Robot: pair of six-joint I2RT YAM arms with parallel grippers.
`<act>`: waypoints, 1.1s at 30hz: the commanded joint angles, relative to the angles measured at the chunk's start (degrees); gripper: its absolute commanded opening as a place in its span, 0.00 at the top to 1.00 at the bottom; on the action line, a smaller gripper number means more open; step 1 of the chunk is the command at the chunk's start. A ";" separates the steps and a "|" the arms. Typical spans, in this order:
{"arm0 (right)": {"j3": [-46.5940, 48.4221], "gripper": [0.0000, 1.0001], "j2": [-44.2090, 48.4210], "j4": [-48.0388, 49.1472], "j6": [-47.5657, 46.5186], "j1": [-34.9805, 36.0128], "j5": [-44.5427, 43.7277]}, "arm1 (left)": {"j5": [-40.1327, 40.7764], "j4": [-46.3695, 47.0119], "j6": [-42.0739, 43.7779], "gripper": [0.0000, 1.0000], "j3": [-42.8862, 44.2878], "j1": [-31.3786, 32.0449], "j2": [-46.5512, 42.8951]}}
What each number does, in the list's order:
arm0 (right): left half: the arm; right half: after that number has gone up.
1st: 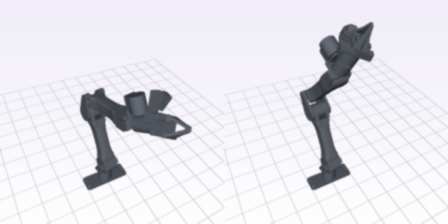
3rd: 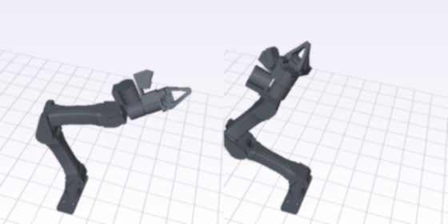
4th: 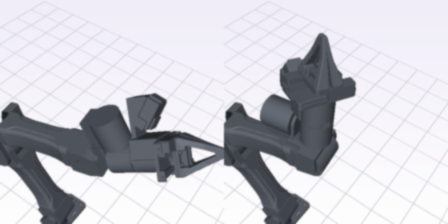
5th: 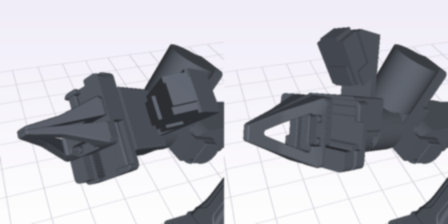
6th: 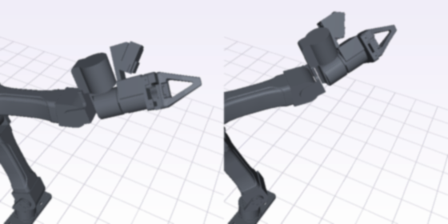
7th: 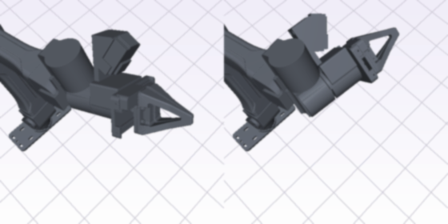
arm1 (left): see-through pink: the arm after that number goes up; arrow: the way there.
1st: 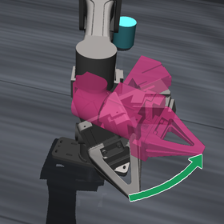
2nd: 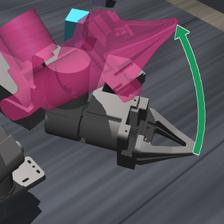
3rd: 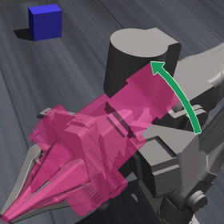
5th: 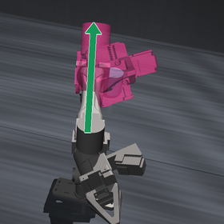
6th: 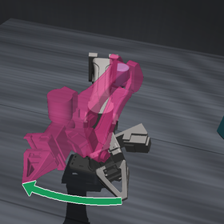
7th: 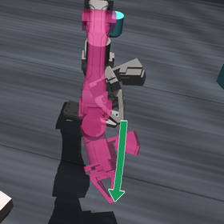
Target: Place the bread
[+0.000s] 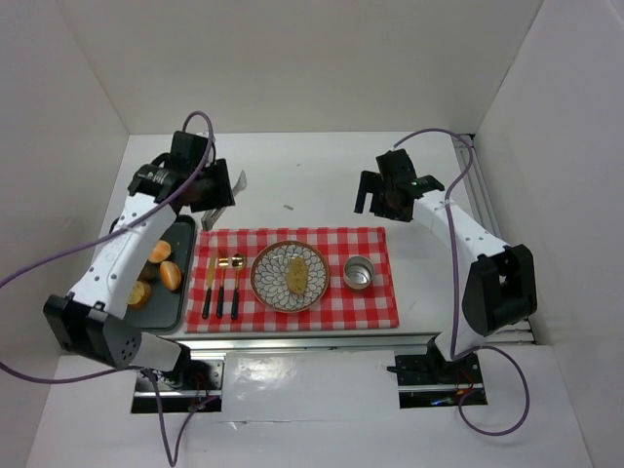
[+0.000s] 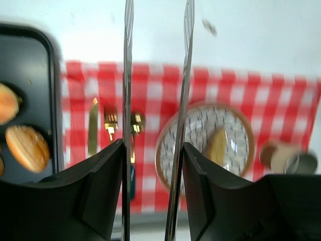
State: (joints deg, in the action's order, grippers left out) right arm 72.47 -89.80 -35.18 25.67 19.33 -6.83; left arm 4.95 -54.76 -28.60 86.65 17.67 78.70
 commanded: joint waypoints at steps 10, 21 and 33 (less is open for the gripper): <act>1.19 0.00 4.19 -1.30 0.96 -0.35 0.77 | 8.32 25.40 -7.00 0.38 8.96 -8.44 27.02; 1.80 0.00 3.58 -1.82 0.96 -0.35 -0.37 | 2.71 25.15 -5.94 0.00 19.94 -7.92 43.38; 3.65 0.00 2.52 -1.82 0.96 -0.35 -2.57 | 3.93 10.64 -3.75 0.00 26.31 -6.52 31.72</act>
State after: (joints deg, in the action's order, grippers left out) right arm 73.63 -87.29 -35.83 26.11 19.33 -7.51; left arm 8.75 -40.38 -34.37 115.28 10.04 119.61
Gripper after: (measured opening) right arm 0.999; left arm 0.999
